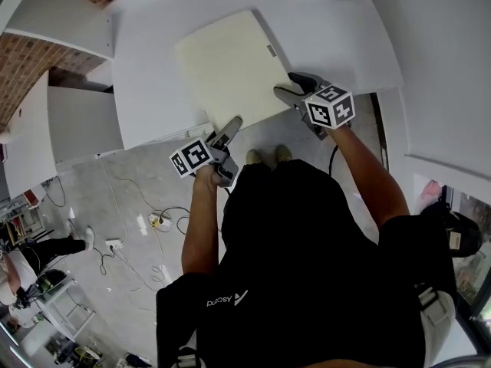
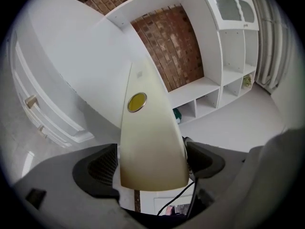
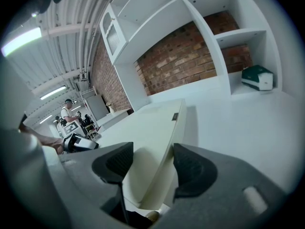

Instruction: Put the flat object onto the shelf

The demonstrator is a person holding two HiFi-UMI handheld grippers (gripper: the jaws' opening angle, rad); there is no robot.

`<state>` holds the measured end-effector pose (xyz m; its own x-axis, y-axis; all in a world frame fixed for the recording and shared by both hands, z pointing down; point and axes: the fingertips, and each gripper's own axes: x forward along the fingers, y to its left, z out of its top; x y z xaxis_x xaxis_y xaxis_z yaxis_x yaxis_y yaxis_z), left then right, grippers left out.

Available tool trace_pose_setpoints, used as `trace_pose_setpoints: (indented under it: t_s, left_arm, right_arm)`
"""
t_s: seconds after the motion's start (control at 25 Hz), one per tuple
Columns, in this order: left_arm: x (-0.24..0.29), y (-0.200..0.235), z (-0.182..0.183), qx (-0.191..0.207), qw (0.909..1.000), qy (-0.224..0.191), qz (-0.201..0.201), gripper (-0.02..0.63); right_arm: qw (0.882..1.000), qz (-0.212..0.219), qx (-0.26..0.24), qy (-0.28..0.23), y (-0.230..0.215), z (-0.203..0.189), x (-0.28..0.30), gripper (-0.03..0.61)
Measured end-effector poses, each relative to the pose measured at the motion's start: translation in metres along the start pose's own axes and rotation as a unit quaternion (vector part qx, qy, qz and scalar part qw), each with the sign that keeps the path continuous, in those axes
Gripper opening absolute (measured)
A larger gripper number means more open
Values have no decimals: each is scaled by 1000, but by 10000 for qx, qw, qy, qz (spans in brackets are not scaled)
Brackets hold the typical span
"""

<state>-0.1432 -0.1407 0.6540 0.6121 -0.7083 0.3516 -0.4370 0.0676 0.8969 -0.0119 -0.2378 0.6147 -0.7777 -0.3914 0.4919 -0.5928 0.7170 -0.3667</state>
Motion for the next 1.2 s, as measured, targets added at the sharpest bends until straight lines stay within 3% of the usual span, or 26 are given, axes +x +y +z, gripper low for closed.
trace_pose_setpoints:
  t_s: [0.16,0.36,0.52,0.88,1.2]
  left_arm:
    - [9,-11,3,-157,9979,-25,-625,448]
    - [9,-15,6,-541,9941,-188,-924,435]
    - [6,-18,8,-859,9898,-286,-1097,347]
    - [-10,-29,17,-960,9826,-718,-1420,297]
    - [-20,-42,31,-995,9805,-983,-1384,278]
  right_arm:
    - [10000,61,47,8,-1,-1,1,259]
    - [9999,91,80,-49,-1,-1,1,259]
    - [9998,116,112,-127,-1,-1,0,259]
    - [9992,243,189,-246,8,-4,-3,264]
    - [9992,219,-300,-169,15,0,-13,264]
